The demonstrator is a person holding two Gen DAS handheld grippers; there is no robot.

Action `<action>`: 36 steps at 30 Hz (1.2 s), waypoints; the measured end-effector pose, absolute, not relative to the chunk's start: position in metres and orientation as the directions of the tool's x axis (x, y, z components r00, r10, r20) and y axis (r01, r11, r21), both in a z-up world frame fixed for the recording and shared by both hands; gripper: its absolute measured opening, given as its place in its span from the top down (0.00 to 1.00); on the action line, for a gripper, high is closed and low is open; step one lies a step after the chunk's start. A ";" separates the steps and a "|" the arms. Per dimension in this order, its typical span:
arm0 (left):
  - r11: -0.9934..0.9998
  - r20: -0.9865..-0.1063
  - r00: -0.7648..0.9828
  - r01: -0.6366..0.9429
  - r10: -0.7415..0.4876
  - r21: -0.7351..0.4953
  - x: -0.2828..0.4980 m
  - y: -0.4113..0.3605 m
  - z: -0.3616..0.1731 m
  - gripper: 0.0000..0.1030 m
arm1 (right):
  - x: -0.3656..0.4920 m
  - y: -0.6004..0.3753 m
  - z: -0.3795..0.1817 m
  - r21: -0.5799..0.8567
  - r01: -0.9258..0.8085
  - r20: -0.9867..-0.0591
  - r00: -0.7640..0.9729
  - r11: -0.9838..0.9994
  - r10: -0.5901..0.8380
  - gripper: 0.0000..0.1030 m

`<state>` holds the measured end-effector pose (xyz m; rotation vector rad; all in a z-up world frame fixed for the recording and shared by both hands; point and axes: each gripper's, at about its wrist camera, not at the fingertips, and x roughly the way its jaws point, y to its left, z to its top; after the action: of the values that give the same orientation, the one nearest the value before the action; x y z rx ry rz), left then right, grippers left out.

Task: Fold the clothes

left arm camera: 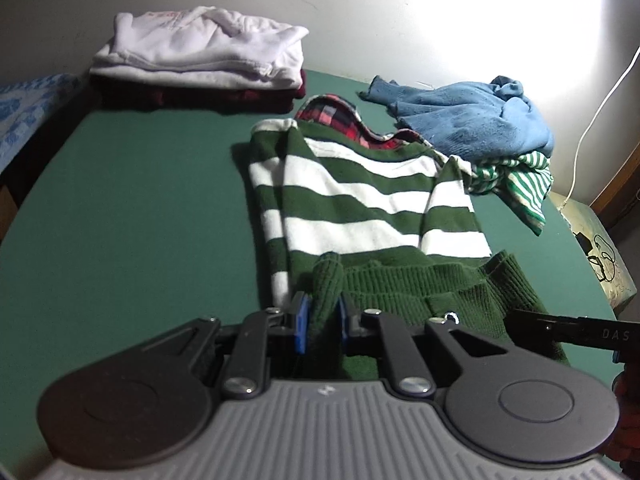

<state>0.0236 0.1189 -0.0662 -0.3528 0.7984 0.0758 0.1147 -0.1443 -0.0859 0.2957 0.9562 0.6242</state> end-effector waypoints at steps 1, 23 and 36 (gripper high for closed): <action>0.938 -0.714 0.697 -0.200 -0.066 -0.282 0.023 0.119 -0.067 0.87 | 0.115 -0.145 -0.087 0.500 -0.355 -0.673 0.414 0.790 0.613 0.88; 0.905 -0.734 0.630 -0.112 -0.255 -0.411 -0.080 0.127 -0.055 0.50 | 0.053 -0.180 -0.058 0.498 -0.478 -0.703 0.267 0.724 0.659 0.58; 0.858 -0.719 0.592 -0.088 -0.363 -0.506 -0.077 0.118 -0.065 0.96 | 0.032 -0.176 -0.076 0.470 -0.465 -0.724 0.284 0.750 0.629 0.80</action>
<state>-0.0769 0.1176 -0.0654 -0.5341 0.9339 -0.1687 0.0317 -0.1759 -0.0762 0.1795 1.0525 0.7369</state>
